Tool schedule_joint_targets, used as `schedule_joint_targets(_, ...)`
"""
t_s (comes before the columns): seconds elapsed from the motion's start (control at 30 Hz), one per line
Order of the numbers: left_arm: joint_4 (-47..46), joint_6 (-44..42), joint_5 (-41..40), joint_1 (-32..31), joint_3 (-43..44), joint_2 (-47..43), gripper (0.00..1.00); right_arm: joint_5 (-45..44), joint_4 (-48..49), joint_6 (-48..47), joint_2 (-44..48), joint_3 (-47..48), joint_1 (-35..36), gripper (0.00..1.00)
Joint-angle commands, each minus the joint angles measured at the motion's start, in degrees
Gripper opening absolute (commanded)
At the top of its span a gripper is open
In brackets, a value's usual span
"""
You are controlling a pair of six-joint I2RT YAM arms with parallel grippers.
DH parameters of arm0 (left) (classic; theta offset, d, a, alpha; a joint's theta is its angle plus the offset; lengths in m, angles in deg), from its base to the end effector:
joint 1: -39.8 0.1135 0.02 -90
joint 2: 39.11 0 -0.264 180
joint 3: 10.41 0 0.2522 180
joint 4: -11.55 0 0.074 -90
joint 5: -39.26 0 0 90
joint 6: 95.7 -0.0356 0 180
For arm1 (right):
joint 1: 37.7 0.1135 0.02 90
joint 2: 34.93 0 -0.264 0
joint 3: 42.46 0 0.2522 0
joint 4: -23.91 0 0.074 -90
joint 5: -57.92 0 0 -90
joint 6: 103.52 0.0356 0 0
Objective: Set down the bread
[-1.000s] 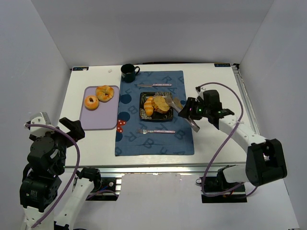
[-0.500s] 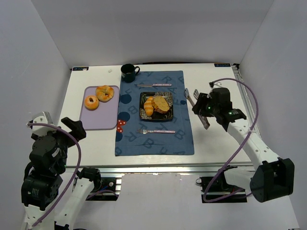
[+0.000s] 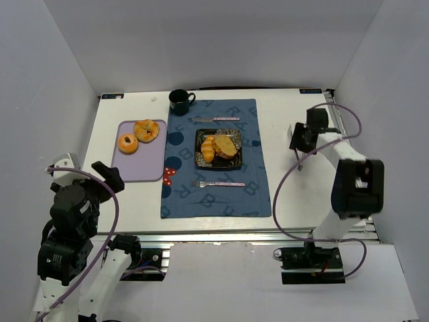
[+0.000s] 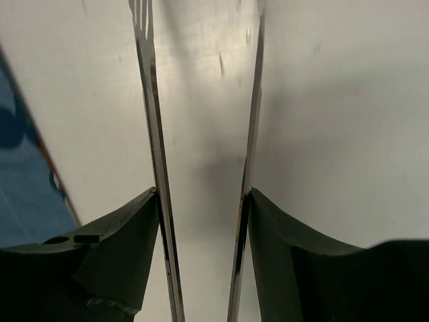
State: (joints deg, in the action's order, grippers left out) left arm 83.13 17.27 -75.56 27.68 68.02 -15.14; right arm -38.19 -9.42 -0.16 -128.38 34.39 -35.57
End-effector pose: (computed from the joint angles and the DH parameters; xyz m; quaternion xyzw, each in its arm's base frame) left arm 0.0295 0.0089 0.3947 -0.2014 0.7701 -0.0100 0.6052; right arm 0.3479 0.0091 0.2213 0.1100 0.9319 -0.0035 0.3457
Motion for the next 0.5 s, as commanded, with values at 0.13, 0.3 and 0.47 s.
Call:
schedule_joint_targets(0.13,-3.24,-1.16,-1.28,-0.10,-1.91,2.75,0.98,-1.71,2.79,-2.56,-18.68,18.28,-1.34,0.62)
schedule_joint_targets(0.3,-4.21,-2.13,-2.43,-0.10,-2.00,4.60,0.98,-0.75,2.35,-2.38,-27.21,25.15,-1.34,0.64)
schedule_joint_targets(0.47,-4.30,-3.01,-2.25,-0.10,-1.56,5.65,0.98,-1.01,0.59,-2.29,-28.81,27.44,-1.34,0.89)
